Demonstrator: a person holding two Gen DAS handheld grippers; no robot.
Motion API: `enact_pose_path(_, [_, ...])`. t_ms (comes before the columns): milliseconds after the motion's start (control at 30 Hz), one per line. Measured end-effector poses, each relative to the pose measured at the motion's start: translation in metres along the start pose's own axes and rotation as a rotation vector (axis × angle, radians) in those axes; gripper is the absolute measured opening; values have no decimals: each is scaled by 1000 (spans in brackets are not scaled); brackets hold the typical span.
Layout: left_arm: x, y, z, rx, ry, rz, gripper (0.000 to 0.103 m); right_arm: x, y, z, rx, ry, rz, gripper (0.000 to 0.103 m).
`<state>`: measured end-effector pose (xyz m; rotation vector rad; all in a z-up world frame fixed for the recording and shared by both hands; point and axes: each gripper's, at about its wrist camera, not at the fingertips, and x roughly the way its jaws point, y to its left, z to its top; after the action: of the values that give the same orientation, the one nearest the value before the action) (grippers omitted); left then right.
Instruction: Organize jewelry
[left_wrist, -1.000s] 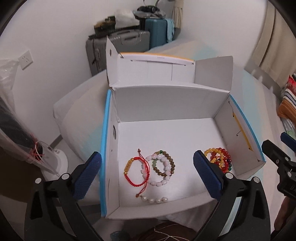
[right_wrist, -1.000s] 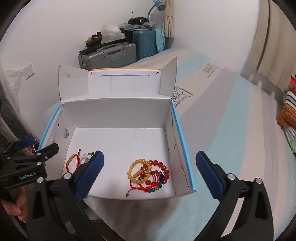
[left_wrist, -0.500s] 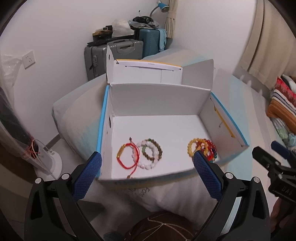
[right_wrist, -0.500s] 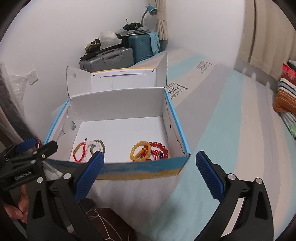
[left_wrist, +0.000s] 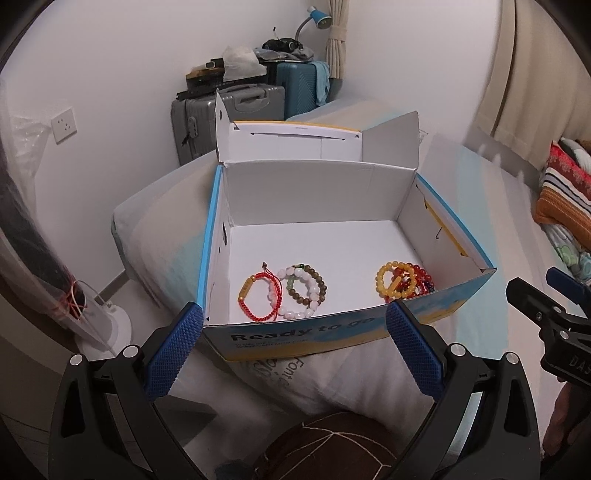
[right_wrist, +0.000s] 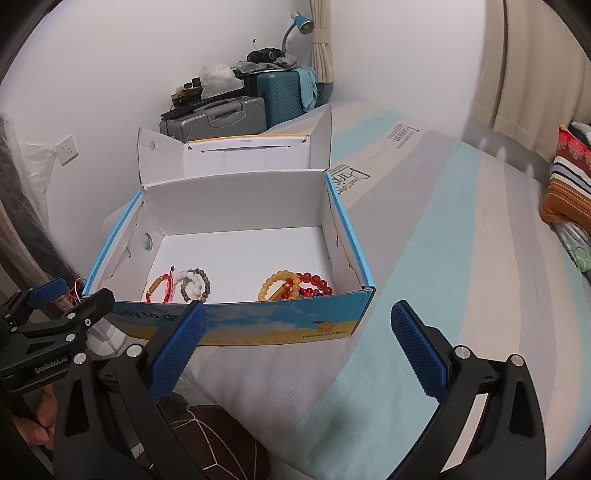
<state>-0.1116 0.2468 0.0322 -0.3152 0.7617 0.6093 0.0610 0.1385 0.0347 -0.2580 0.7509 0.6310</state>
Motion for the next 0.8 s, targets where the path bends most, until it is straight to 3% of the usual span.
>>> enact_pose_path(800, [3,-2,0,4,25,-6,97,6,-1,0,6,10,-6,96])
